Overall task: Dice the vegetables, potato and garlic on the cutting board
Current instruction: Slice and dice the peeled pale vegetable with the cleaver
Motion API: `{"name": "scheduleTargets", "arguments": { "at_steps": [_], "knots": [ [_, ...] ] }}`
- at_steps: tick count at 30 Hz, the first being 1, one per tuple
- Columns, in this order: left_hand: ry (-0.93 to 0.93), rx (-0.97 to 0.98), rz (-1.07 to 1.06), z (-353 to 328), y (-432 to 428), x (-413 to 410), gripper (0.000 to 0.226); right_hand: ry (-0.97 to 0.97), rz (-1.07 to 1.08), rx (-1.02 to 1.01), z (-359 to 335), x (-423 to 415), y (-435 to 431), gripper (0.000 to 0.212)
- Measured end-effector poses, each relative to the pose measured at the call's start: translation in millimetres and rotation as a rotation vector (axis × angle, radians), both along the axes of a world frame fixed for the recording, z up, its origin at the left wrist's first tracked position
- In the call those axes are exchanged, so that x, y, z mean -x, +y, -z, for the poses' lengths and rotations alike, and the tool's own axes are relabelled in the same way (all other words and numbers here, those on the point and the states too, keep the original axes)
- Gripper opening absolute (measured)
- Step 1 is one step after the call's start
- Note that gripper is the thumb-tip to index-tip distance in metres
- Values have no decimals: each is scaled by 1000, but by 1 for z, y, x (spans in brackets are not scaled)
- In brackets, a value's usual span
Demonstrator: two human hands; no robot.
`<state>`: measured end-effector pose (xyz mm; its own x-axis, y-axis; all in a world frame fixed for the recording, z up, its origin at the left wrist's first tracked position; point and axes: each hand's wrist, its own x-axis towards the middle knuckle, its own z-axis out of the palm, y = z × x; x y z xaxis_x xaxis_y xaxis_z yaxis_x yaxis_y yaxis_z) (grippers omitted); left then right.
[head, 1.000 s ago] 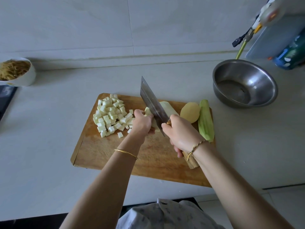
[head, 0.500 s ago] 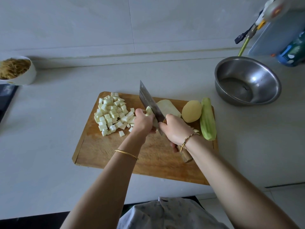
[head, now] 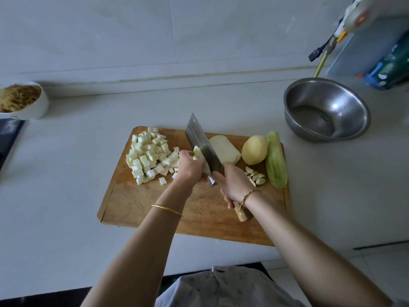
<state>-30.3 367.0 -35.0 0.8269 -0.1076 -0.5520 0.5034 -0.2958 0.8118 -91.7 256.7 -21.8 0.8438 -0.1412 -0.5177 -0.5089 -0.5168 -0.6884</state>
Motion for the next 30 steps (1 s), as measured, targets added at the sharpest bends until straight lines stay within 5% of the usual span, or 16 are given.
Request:
{"name": "scheduleTargets", "arguments": {
  "at_steps": [11,22,30],
  "knots": [
    [8,-12,-11,0,-3,0,39,-93,161,-185,-33,2,-40,23],
    [-448,-714,583,4,-12,-4,106,-202,250,-151,-42,-2,-55,28],
    [-442,-705,659,9,-15,-21,119,-209,228,-97,-42,2,-63,27]
  ]
}}
